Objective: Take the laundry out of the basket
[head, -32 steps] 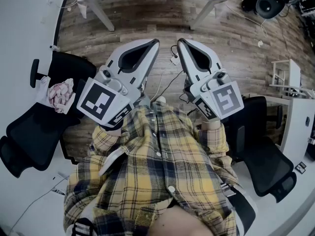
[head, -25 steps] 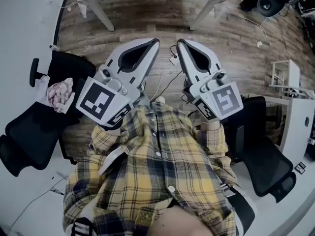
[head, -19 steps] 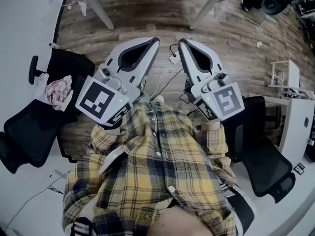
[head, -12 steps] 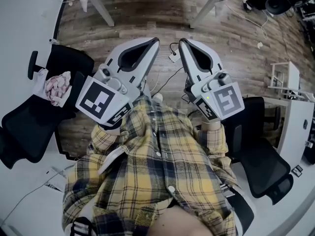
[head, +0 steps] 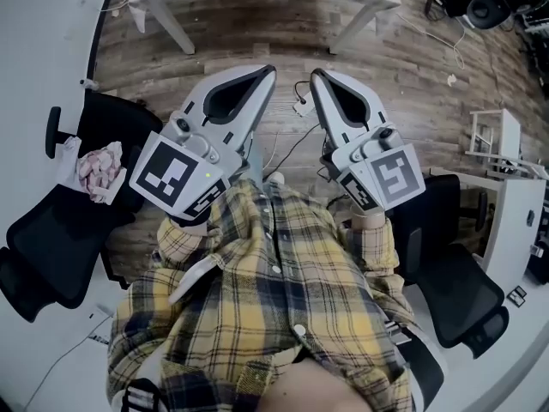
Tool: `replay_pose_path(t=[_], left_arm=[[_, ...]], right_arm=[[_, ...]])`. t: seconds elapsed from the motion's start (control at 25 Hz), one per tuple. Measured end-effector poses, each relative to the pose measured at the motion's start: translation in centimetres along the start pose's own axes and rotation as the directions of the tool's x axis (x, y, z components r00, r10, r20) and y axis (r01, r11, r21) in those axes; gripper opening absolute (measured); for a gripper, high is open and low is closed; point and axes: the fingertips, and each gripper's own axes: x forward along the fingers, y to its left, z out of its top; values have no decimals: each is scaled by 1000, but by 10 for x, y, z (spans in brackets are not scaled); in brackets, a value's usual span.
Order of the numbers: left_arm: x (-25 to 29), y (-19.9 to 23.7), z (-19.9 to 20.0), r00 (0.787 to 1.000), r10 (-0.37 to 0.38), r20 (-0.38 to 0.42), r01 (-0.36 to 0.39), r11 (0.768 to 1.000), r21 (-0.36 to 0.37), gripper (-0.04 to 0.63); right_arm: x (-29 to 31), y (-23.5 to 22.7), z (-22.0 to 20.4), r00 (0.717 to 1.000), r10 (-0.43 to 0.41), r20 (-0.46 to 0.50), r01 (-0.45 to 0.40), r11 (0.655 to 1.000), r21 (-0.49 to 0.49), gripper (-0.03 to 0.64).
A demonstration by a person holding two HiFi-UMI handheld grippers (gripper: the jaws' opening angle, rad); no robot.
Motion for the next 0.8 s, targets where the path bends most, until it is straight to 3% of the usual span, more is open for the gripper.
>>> replay_pose_path(t=[0.44,0.8], left_arm=[[62,122,19,998,-57,-14,58,998,20,15],[79,189,23,996,-83,-28,84,996,32,15]], right_arm=[[118,-64,12,998,-62,-4,62,998,0,-2],[178,-96,14,992,-122,6,122,992,10,-2]])
